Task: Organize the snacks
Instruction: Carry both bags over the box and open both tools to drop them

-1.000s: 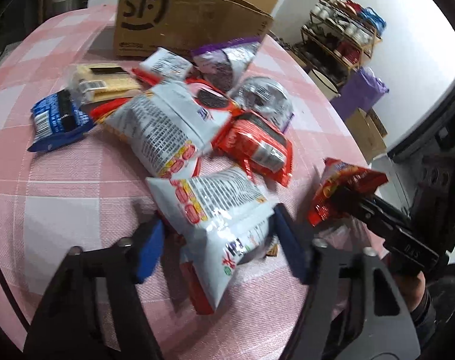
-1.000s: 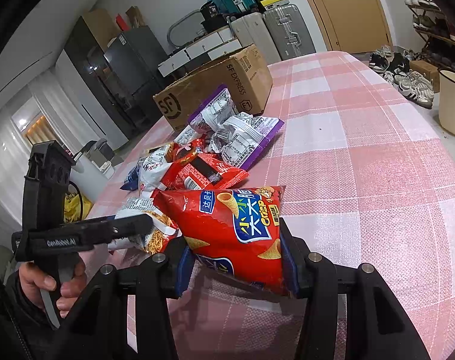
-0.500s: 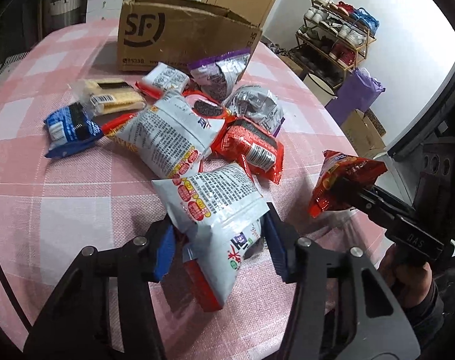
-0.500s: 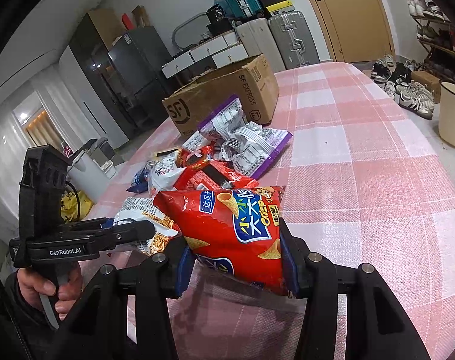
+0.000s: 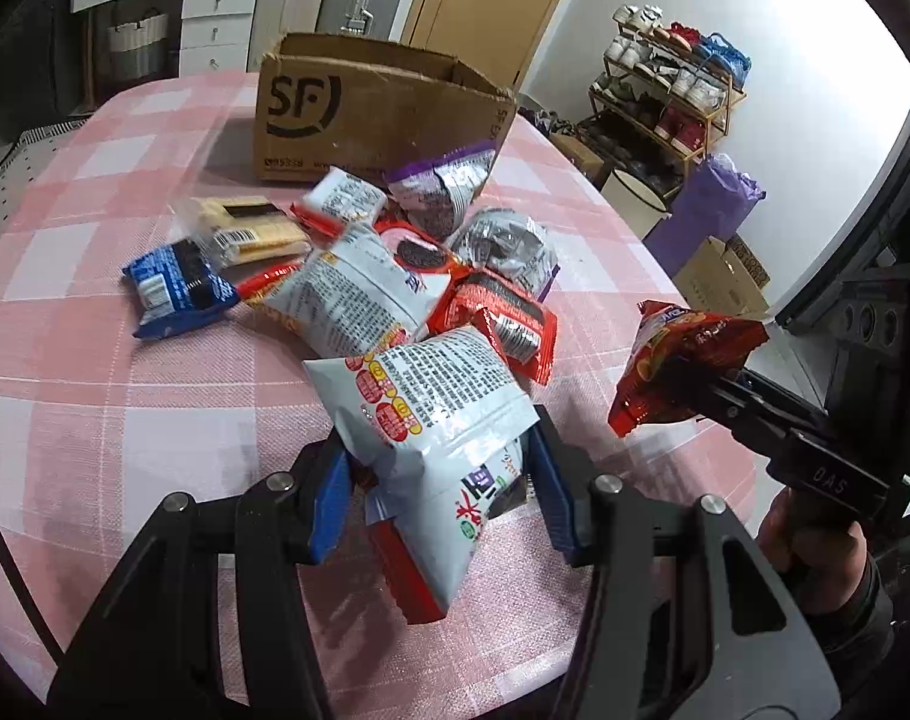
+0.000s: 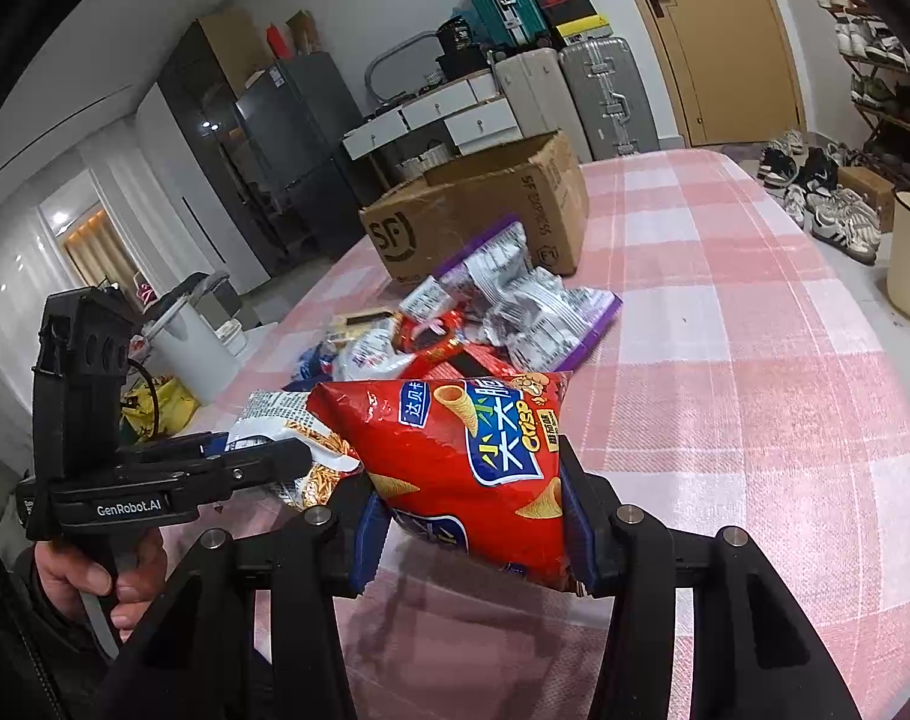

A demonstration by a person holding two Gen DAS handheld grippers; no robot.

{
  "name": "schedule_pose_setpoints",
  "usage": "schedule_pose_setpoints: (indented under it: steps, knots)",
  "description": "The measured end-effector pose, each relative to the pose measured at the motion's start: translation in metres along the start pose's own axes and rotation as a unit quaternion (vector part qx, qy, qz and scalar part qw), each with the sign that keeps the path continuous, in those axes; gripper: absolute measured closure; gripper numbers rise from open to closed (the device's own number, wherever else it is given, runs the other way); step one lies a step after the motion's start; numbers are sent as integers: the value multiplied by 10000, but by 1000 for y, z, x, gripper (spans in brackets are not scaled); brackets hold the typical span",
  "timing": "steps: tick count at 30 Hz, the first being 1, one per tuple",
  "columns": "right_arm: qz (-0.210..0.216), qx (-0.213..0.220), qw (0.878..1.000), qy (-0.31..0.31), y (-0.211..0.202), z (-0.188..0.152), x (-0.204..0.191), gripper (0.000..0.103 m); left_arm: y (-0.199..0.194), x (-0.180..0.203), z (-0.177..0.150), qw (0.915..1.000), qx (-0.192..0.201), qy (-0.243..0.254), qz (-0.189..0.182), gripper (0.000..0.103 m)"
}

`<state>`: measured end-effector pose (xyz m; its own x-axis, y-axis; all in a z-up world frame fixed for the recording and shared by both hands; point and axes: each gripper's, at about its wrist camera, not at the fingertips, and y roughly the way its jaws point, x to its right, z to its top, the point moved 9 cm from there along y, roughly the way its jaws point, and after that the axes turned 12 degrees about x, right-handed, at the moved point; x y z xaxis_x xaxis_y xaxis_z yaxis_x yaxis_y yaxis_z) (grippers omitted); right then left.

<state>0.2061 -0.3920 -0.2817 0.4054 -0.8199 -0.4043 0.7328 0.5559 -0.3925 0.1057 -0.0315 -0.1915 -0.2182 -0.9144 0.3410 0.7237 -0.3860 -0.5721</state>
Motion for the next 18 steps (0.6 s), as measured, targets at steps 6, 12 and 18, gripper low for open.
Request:
schedule_pose_setpoints:
  steps: [6,12,18]
  knots:
    - [195,67,9997,-163,-1,16,-19,54,-23,-6,33,9994,328,18,-58,53]
    - [483,227,9983,-238,7,46,-38,54,-45,-17,81,9971,759,68,-7,53]
    - [672,375,9963,-368,23,86,-52,54,-55,-26,126,9951,977,175,35,53]
